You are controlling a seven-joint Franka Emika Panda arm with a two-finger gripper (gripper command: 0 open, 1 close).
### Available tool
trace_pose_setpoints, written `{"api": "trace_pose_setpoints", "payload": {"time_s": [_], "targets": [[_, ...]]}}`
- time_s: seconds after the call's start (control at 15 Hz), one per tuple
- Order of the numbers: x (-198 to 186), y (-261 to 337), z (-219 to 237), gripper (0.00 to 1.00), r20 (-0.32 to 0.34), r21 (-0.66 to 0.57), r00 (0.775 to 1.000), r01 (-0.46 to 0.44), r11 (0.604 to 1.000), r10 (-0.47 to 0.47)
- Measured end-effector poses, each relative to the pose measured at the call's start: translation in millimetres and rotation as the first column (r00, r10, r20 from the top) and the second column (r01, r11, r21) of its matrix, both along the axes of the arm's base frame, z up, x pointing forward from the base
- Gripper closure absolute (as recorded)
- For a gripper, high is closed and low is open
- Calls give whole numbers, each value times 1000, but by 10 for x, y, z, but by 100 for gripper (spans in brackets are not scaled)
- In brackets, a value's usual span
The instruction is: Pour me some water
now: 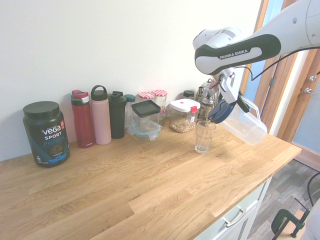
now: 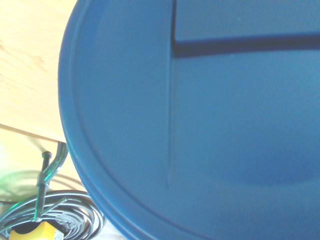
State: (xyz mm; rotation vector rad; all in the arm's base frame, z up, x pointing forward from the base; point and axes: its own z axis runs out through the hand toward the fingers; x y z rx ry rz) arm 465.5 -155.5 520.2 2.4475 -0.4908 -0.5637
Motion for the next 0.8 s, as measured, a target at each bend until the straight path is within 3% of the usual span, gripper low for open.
{"api": "trace_pose_setpoints", "payload": {"time_s": [0.2, 0.47, 0.8], "targets": [[-68, 39, 246, 100, 30, 28, 999, -13, 1000, 12], [-626, -26, 793, 100, 167, 176, 985, -73, 982, 43], [-1380, -238, 670, 100, 334, 391, 942, -158, 907, 21]]}}
